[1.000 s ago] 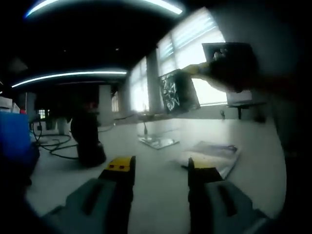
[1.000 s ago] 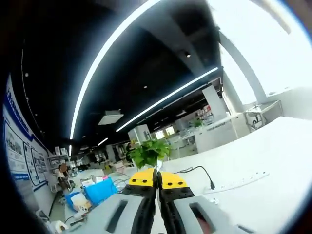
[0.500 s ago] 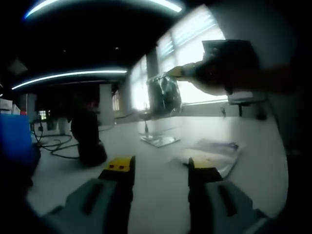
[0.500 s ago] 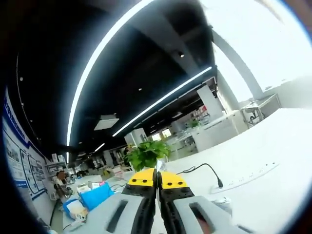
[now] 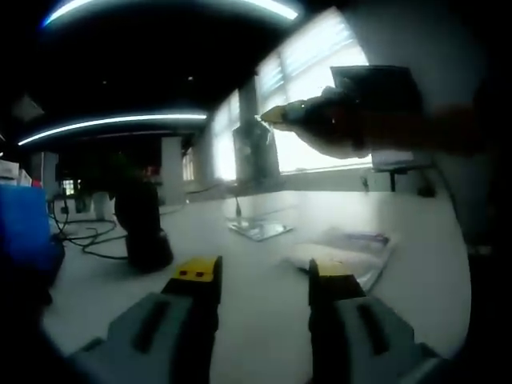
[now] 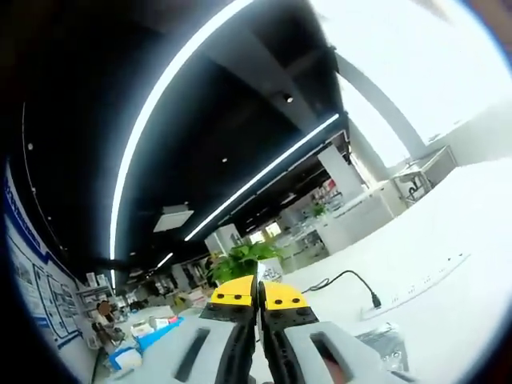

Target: Clip sheet goods on table flip sheet goods clip sheet goods scan sheet goods put sheet goods back to table

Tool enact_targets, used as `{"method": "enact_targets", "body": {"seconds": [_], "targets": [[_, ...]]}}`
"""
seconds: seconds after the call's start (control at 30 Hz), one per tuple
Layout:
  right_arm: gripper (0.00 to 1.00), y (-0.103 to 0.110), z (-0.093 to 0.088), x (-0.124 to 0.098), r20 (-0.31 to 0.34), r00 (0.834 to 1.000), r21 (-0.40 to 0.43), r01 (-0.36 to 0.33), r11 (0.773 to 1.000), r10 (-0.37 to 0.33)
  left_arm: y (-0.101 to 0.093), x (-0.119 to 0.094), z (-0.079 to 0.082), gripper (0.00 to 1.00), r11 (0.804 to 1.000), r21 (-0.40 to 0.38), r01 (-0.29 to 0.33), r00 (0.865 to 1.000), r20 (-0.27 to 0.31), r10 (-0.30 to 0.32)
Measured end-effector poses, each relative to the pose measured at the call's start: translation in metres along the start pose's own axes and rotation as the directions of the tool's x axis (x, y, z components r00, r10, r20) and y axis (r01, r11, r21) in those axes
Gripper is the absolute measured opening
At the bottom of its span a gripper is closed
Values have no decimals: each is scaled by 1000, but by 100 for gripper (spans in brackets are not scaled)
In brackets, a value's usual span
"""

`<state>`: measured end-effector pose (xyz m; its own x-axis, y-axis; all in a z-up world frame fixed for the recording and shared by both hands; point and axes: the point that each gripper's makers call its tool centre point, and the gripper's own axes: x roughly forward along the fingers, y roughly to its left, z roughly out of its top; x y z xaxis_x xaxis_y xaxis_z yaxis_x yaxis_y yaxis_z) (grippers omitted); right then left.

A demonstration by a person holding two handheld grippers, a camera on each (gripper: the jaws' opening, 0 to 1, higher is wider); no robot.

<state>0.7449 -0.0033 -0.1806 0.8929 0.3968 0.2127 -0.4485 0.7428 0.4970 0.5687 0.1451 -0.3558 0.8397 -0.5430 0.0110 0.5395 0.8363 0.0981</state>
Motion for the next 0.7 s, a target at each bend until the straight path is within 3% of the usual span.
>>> {"method": "enact_targets", "body": {"seconds": [0.43, 0.57, 0.67, 0.7], "targets": [[0, 9, -29, 32, 16, 1000, -45, 22, 999, -21, -3, -1, 3, 36, 1000, -4, 12, 1000, 16, -12], [0, 8, -40, 37, 35, 999, -17, 32, 999, -31, -3, -1, 3, 36, 1000, -5, 15, 1000, 18, -15], [0, 9, -44, 42, 49, 998, -122, 41, 992, -36, -2, -2, 3, 36, 1000, -12, 10, 1000, 21, -10], [0, 8, -46, 44, 50, 998, -99, 39, 994, -34, -2, -2, 3, 36, 1000, -12, 11, 1000, 20, -11]]}}
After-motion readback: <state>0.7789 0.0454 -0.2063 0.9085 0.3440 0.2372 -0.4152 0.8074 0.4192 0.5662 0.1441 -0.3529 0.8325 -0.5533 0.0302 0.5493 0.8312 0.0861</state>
